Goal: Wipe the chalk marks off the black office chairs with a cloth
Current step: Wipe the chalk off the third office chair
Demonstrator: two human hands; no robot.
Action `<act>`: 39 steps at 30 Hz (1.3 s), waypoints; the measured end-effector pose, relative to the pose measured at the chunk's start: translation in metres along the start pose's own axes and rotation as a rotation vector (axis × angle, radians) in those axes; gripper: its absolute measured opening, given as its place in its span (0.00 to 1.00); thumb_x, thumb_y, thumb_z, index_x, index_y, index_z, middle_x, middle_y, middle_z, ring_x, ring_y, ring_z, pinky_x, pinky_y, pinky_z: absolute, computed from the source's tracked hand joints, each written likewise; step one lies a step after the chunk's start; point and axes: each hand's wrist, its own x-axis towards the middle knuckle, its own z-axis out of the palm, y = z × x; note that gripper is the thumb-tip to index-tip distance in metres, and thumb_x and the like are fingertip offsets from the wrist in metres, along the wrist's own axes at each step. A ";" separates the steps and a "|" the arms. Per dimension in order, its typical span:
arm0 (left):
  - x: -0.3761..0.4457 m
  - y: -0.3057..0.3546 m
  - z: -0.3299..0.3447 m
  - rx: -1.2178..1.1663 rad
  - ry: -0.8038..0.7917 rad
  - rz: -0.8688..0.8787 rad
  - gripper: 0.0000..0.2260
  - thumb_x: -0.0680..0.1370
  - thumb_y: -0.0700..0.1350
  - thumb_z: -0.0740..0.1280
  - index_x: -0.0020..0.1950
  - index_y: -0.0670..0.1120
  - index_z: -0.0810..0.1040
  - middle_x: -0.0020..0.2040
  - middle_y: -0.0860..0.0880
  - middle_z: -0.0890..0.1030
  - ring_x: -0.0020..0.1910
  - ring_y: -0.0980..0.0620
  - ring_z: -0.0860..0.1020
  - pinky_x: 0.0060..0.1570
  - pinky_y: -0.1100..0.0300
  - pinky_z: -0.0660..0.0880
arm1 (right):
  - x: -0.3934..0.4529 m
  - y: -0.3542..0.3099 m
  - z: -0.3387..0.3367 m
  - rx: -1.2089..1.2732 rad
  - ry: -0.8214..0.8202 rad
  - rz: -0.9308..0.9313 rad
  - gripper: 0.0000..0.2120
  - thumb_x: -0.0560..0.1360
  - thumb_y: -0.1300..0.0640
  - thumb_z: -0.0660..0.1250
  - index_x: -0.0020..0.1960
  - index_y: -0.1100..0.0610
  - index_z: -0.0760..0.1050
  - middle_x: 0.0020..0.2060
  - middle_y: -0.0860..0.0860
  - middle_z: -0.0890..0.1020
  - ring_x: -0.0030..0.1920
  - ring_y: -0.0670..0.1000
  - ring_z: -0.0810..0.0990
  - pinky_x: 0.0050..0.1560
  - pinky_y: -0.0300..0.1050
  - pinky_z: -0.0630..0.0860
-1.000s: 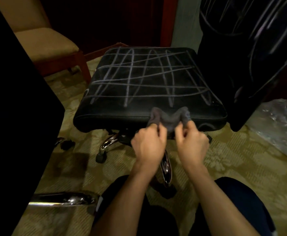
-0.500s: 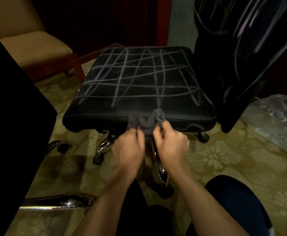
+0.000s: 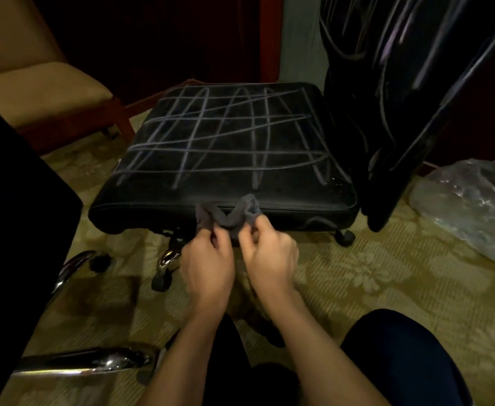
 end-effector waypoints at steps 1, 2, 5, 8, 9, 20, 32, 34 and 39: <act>-0.006 0.009 0.006 -0.027 -0.012 0.002 0.17 0.81 0.51 0.62 0.38 0.42 0.78 0.37 0.38 0.82 0.39 0.36 0.80 0.37 0.53 0.68 | 0.001 0.011 -0.007 -0.018 0.010 0.011 0.16 0.76 0.45 0.58 0.45 0.55 0.78 0.29 0.55 0.82 0.29 0.61 0.81 0.31 0.52 0.78; -0.014 0.020 0.013 -0.035 -0.047 0.019 0.17 0.81 0.51 0.62 0.38 0.42 0.80 0.37 0.38 0.82 0.39 0.36 0.80 0.37 0.52 0.69 | 0.003 0.024 -0.017 -0.024 0.047 0.040 0.17 0.77 0.44 0.57 0.45 0.55 0.78 0.29 0.54 0.82 0.29 0.60 0.81 0.31 0.53 0.78; -0.038 0.055 0.034 -0.041 -0.190 0.064 0.19 0.80 0.56 0.62 0.38 0.44 0.80 0.37 0.43 0.83 0.40 0.41 0.81 0.36 0.54 0.69 | 0.010 0.063 -0.051 0.034 0.169 0.208 0.14 0.78 0.48 0.61 0.43 0.57 0.78 0.30 0.52 0.82 0.30 0.56 0.80 0.33 0.53 0.78; -0.045 0.071 0.042 -0.099 -0.221 0.030 0.19 0.79 0.56 0.64 0.34 0.45 0.78 0.34 0.46 0.82 0.39 0.44 0.80 0.37 0.54 0.68 | 0.013 0.068 -0.059 0.115 0.214 0.314 0.10 0.78 0.52 0.64 0.44 0.58 0.77 0.32 0.51 0.82 0.33 0.53 0.81 0.37 0.56 0.79; -0.043 0.067 0.039 -0.101 -0.204 0.027 0.19 0.79 0.56 0.64 0.33 0.46 0.77 0.33 0.48 0.81 0.37 0.45 0.79 0.35 0.55 0.68 | 0.013 0.063 -0.052 0.141 0.227 0.342 0.11 0.78 0.51 0.64 0.44 0.58 0.77 0.32 0.51 0.83 0.33 0.53 0.82 0.38 0.56 0.80; -0.024 0.046 0.022 -0.133 -0.067 -0.025 0.21 0.79 0.54 0.63 0.30 0.45 0.74 0.27 0.47 0.77 0.30 0.44 0.76 0.32 0.57 0.62 | 0.017 0.045 -0.041 0.036 0.045 0.186 0.15 0.76 0.44 0.62 0.43 0.55 0.78 0.31 0.50 0.83 0.34 0.57 0.82 0.37 0.51 0.77; -0.046 0.071 0.047 -0.028 -0.225 0.035 0.20 0.79 0.59 0.60 0.34 0.49 0.77 0.31 0.51 0.79 0.34 0.53 0.77 0.38 0.55 0.74 | 0.011 0.076 -0.055 0.346 0.204 0.376 0.05 0.79 0.58 0.66 0.44 0.57 0.75 0.29 0.45 0.77 0.31 0.41 0.77 0.31 0.34 0.70; -0.038 0.056 0.031 -0.035 -0.184 -0.024 0.19 0.80 0.55 0.62 0.32 0.48 0.76 0.30 0.52 0.77 0.32 0.55 0.74 0.33 0.58 0.66 | 0.001 0.060 -0.037 0.457 0.136 0.419 0.06 0.78 0.58 0.66 0.43 0.55 0.75 0.29 0.48 0.79 0.30 0.43 0.78 0.32 0.42 0.75; -0.002 0.003 -0.003 -0.029 -0.025 -0.044 0.21 0.78 0.55 0.62 0.30 0.44 0.74 0.30 0.42 0.79 0.34 0.39 0.78 0.32 0.52 0.67 | -0.013 0.008 0.015 0.563 0.049 0.445 0.09 0.74 0.50 0.64 0.40 0.55 0.74 0.30 0.50 0.82 0.33 0.51 0.83 0.38 0.59 0.81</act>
